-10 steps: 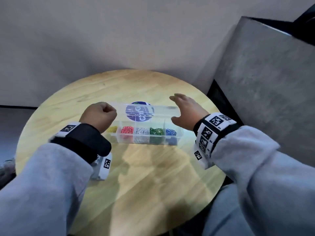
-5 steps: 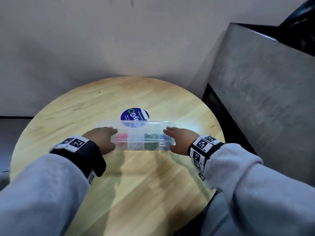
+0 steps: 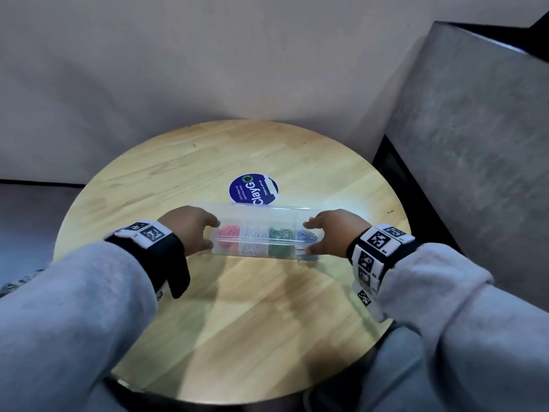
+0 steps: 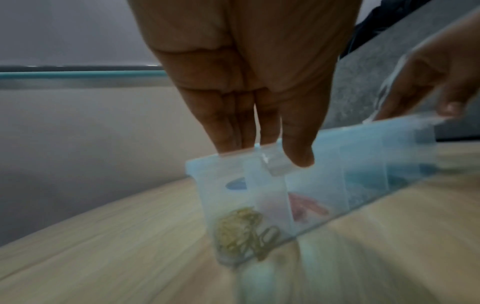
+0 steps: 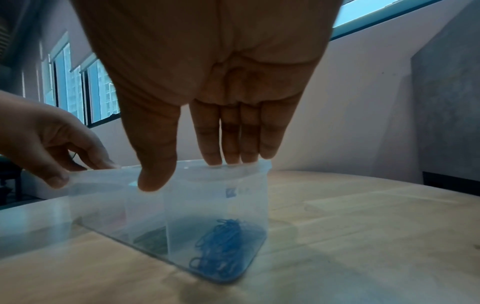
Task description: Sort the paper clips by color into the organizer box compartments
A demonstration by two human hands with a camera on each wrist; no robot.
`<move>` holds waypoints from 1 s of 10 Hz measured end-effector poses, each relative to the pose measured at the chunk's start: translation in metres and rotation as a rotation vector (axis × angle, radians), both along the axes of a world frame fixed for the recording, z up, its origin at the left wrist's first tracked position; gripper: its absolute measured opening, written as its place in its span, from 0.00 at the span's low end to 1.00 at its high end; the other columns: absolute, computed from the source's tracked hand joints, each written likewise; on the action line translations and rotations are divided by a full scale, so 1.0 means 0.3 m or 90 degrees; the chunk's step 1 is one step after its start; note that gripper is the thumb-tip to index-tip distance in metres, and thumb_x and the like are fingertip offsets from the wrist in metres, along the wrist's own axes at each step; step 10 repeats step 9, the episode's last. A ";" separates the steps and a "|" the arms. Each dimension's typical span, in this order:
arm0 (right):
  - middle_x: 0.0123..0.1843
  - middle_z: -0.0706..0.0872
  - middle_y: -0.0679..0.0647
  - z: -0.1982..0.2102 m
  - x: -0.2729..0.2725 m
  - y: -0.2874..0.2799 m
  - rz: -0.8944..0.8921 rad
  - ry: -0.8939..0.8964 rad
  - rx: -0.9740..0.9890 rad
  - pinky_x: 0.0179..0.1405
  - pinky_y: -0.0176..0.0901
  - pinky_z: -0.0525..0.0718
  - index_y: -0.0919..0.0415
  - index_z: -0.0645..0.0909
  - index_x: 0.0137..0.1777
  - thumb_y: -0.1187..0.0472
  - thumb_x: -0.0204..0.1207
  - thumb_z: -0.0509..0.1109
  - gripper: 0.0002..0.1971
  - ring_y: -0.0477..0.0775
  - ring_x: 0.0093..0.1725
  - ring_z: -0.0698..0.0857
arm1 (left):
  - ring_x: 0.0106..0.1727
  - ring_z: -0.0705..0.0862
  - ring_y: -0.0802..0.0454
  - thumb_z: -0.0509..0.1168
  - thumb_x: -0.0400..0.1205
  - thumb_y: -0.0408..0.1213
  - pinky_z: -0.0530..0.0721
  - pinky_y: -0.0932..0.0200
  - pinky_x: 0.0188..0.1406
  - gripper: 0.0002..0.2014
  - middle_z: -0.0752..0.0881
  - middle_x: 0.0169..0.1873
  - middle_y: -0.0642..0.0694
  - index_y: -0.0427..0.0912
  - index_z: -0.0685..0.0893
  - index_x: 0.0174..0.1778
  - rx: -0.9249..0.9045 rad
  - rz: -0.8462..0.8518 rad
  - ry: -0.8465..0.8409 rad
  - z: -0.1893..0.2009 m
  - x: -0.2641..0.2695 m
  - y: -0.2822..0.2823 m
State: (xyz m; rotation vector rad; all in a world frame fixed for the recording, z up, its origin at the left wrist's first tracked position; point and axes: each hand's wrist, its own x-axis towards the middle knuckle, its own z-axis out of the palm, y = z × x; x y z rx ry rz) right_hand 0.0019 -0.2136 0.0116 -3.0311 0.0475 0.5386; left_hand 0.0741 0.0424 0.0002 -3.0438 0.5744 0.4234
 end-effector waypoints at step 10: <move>0.81 0.65 0.51 0.013 -0.051 0.035 -0.021 0.011 0.026 0.75 0.43 0.67 0.54 0.62 0.81 0.47 0.76 0.69 0.35 0.51 0.78 0.68 | 0.77 0.67 0.56 0.71 0.76 0.46 0.65 0.63 0.70 0.31 0.61 0.80 0.54 0.56 0.69 0.75 -0.140 0.051 0.076 0.042 -0.056 0.187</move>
